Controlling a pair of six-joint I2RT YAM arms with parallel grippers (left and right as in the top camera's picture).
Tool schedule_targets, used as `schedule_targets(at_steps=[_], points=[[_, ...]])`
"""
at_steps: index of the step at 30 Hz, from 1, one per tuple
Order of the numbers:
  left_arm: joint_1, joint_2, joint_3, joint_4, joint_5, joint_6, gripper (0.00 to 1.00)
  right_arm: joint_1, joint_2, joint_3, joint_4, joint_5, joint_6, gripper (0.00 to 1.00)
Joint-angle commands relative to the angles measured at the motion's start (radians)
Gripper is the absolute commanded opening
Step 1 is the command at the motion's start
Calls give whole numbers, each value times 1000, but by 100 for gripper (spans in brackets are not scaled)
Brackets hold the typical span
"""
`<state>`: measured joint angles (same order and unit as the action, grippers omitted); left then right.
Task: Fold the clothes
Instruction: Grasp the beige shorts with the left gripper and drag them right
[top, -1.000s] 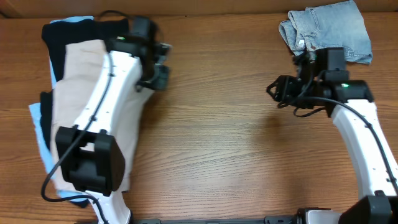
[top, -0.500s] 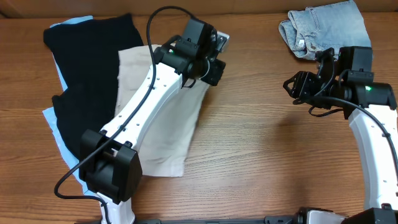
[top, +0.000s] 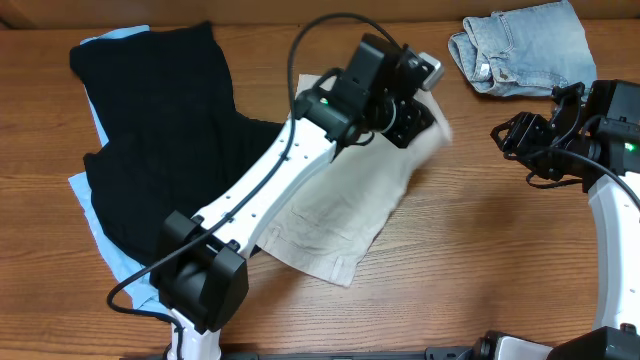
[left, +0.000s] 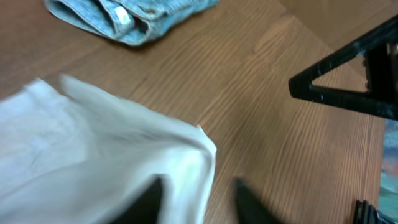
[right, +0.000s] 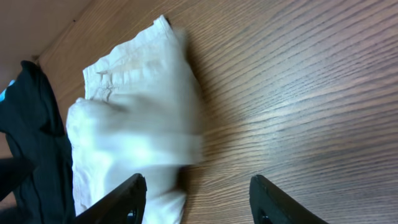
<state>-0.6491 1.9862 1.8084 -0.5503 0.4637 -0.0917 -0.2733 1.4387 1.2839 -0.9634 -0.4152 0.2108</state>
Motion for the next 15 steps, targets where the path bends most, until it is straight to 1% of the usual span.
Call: schedule_targets(at_steps=[1, 4, 8, 11, 15], points=[[22, 14, 35, -32, -50, 3, 100, -2, -25, 27, -8, -9, 2, 58], [71, 10, 59, -180, -116, 2, 100, -2, -25, 27, -26, -9, -1, 59], [170, 9, 71, -455, -201, -24, 100, -2, -25, 27, -40, -9, -10, 59], [255, 10, 46, -591, -272, -29, 100, -1, -25, 27, -42, -9, -29, 61], [344, 10, -16, -604, -275, -34, 100, -1, -25, 27, -42, -9, -30, 63]])
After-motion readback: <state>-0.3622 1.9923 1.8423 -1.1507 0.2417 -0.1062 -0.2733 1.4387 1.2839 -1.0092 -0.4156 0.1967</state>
